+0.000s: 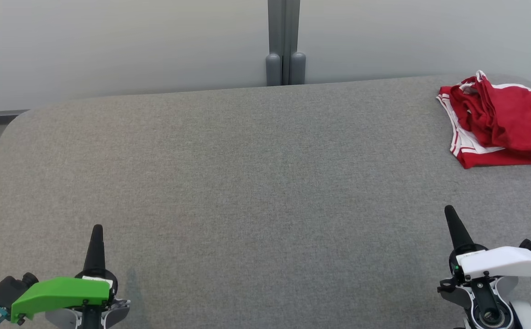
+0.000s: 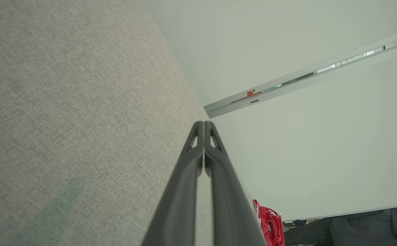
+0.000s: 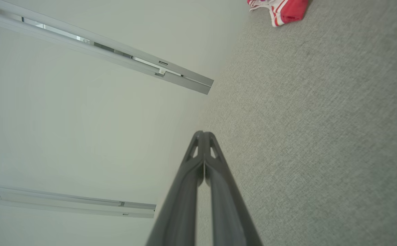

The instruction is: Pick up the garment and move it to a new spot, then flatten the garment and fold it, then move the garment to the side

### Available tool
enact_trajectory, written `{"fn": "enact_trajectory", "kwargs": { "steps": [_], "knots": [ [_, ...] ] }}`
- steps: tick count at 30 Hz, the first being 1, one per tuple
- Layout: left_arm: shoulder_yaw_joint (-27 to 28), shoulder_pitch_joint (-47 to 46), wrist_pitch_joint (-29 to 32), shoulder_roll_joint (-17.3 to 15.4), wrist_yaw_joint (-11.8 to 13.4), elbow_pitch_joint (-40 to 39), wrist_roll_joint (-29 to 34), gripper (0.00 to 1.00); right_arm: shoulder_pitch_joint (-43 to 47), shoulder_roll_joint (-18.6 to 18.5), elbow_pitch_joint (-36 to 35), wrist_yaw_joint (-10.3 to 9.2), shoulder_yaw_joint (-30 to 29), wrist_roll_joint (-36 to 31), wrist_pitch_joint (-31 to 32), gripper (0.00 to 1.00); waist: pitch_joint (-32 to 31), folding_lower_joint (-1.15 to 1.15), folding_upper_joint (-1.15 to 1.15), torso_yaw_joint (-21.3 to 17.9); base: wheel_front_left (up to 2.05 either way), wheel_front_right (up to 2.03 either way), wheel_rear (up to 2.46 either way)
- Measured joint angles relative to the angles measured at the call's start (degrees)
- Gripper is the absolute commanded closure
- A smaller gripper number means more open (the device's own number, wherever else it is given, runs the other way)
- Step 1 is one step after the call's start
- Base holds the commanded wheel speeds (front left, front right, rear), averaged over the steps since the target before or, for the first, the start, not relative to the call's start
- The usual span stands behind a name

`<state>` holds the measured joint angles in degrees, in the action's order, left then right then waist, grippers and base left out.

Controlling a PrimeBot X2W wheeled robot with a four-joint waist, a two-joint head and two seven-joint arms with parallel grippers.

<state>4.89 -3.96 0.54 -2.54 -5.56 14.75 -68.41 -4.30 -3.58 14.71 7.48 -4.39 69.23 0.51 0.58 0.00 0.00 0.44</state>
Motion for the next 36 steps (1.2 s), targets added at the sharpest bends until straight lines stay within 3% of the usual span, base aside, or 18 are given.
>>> {"fn": "enact_trajectory", "kwargs": {
  "steps": [36],
  "knots": [
    [1.12, -1.41, 4.44, -0.08, -1.37, -0.45, -17.4, 1.0, -1.15, 0.55, -0.36, 0.0, -1.58, 16.81, 4.48, 1.0, -0.28, 0.0, 0.0, -0.31, 0.0, 0.0, 0.0]
  ]
}}
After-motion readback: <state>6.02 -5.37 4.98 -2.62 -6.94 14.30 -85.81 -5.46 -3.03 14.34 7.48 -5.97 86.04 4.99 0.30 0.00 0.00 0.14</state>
